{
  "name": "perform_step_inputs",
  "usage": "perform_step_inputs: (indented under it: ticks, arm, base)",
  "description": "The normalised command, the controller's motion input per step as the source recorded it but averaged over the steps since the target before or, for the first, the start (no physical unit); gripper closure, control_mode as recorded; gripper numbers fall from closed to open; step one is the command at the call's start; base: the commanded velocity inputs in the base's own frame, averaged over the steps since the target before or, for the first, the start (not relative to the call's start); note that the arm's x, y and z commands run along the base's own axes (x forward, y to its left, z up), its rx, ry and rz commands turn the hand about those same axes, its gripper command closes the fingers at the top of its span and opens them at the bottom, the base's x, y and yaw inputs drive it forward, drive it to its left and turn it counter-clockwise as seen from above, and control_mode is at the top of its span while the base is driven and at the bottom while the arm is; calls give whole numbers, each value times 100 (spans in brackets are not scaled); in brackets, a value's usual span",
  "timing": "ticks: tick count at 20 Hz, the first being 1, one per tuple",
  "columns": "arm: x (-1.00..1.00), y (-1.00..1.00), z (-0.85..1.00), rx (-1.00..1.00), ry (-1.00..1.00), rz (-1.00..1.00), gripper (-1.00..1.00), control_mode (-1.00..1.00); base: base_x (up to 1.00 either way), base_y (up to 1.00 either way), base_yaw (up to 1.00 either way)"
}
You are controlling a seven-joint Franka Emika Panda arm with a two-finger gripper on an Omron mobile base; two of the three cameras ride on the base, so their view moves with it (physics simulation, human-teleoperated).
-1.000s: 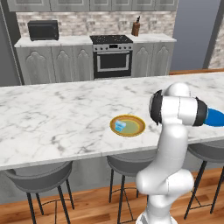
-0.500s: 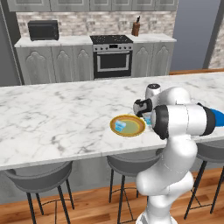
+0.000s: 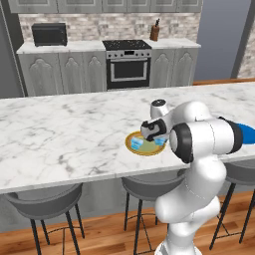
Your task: Place two yogurt containers on each plate.
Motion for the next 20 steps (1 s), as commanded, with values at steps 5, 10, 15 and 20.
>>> perform_step_inputs:
  ticks: [5,10,15,20]
  arm:
    - [28,0,-1,0,5,0,100,-100]
    - [21,0,-10,0,3,0,100,-100]
    - [12,1,-12,0,8,0,100,-100]
    - [2,10,-10,0,10,0,100,-100]
  base:
    - [0,0,0]
    - [0,0,0]
    - [0,0,0]
    - [0,0,0]
